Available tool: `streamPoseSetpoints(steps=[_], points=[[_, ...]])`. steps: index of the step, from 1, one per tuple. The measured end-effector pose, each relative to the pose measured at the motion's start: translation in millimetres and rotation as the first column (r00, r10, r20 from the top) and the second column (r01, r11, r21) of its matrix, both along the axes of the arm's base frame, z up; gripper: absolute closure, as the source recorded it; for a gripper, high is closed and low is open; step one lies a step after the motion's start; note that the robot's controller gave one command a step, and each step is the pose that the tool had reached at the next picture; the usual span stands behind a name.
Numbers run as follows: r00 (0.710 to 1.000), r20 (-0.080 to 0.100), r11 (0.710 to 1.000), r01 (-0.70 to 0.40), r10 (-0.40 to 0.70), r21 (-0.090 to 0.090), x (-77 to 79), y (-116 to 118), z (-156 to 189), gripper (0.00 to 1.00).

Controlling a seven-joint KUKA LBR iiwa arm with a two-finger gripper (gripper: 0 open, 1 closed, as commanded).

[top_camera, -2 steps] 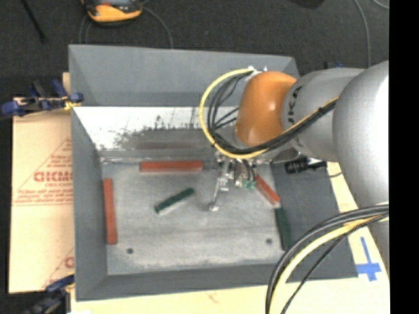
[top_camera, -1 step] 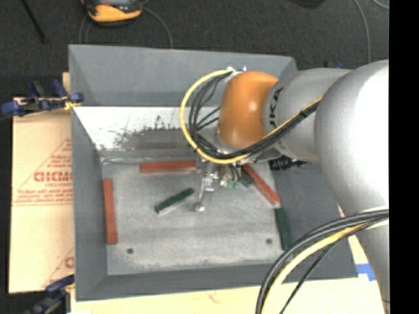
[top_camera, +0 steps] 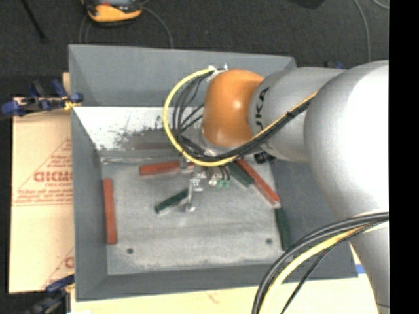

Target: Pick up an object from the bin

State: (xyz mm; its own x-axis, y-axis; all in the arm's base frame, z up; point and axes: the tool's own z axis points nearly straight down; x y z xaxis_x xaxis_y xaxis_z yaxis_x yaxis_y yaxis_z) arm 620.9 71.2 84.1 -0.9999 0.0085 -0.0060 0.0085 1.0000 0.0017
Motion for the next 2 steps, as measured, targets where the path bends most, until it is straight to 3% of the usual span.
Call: streamPoseSetpoints(steps=[1,2], points=[[0.989,-0.001,0.989,-0.151,0.151,-0.003,-20.6,1,-3,0.00],[0.878,0.000,0.878,-0.478,0.478,-0.002,-5.2,38,-13,1.00]])
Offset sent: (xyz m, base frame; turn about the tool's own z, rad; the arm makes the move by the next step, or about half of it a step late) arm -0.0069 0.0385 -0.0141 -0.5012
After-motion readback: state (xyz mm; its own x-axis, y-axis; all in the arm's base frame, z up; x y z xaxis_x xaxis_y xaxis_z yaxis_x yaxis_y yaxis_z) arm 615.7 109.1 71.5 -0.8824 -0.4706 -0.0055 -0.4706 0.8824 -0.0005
